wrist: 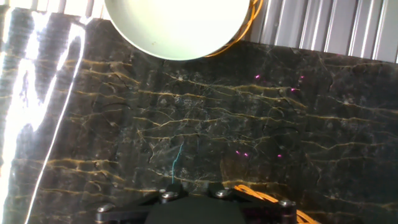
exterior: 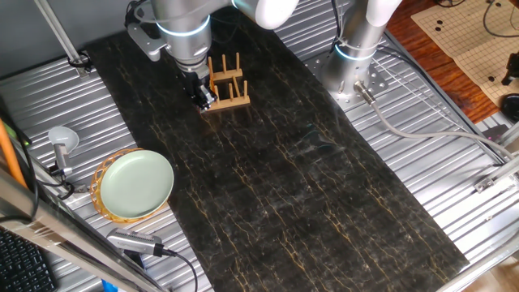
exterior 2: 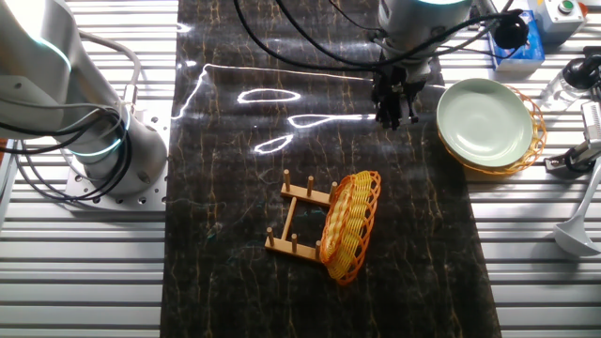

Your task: Take the dish off the dish rack

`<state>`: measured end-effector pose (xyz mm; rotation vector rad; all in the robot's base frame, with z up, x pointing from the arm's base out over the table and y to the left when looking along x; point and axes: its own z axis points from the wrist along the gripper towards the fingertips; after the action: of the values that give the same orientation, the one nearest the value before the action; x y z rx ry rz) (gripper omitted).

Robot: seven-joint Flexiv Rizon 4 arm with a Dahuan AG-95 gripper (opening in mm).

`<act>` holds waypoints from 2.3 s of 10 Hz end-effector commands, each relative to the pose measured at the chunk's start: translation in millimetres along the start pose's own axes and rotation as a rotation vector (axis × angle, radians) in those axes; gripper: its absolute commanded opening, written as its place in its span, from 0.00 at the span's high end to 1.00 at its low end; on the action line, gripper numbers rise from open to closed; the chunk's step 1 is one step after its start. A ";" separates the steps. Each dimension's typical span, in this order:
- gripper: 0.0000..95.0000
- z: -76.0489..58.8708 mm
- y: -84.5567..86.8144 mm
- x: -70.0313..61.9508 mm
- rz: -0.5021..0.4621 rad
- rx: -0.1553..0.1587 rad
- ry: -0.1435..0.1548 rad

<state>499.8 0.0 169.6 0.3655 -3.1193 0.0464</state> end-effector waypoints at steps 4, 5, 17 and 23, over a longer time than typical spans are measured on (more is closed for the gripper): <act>1.00 -0.4 0.0 -0.2 -0.029 -0.012 0.011; 1.00 -0.4 0.0 -0.2 -0.033 -0.017 0.009; 0.80 -16.6 -64.3 -11.1 -0.363 -0.159 0.139; 0.60 -5.7 -128.5 -14.9 -0.652 -0.373 0.324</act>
<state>539.7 -100.5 184.8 1.0444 -2.6580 -0.3142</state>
